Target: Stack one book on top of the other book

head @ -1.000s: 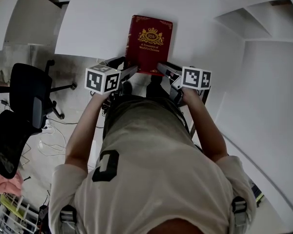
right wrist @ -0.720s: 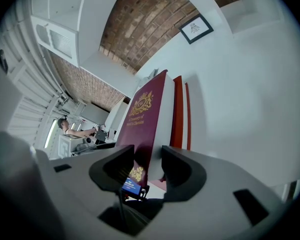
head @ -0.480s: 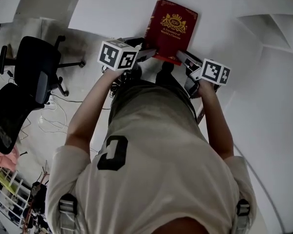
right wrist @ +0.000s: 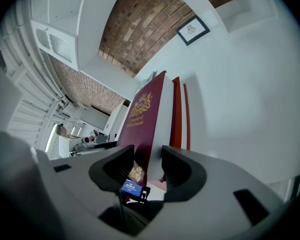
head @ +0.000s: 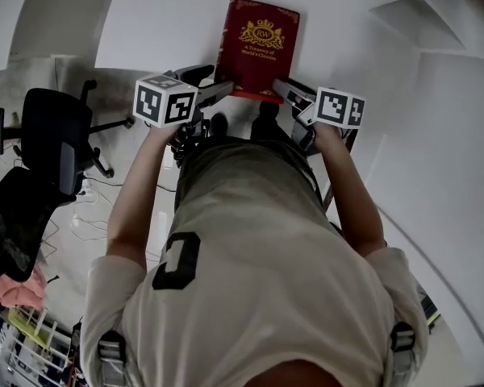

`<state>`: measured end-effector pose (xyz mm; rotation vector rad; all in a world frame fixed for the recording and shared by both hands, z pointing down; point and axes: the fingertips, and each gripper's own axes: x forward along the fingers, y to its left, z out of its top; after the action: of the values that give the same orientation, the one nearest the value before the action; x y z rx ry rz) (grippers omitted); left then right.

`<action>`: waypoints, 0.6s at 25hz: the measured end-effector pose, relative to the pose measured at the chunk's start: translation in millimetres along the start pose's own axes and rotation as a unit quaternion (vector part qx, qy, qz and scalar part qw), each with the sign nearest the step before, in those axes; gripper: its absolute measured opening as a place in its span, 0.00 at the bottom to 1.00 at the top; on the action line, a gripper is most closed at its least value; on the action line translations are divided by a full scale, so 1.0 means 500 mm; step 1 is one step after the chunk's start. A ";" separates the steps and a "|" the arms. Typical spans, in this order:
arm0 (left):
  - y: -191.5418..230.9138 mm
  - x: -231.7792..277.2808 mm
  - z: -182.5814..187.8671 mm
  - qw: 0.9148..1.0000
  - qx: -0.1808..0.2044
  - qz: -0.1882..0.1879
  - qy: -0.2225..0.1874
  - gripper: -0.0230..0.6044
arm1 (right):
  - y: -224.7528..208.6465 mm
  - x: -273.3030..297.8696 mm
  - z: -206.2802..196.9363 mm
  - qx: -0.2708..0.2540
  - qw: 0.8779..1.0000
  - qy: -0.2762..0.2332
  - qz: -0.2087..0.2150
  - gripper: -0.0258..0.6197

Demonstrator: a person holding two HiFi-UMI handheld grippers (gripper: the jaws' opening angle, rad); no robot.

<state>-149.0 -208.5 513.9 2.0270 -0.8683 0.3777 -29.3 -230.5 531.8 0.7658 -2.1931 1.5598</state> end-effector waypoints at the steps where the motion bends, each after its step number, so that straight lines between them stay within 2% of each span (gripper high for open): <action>1: -0.001 0.007 -0.003 1.000 0.006 0.005 0.004 0.46 | -0.003 -0.001 0.000 0.000 1.000 -0.001 0.000 0.29; 5: 0.000 0.016 -0.007 0.999 0.023 0.019 0.013 0.44 | -0.008 -0.004 0.002 0.000 1.000 -0.005 0.000 0.29; 15: 0.003 0.017 -0.008 0.999 0.024 0.021 0.010 0.44 | -0.008 -0.003 0.003 -0.003 1.000 -0.001 0.003 0.29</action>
<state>-143.8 -209.6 521.5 2.0478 -0.8993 0.4461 -26.0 -232.4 533.4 0.7610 -2.2016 1.5551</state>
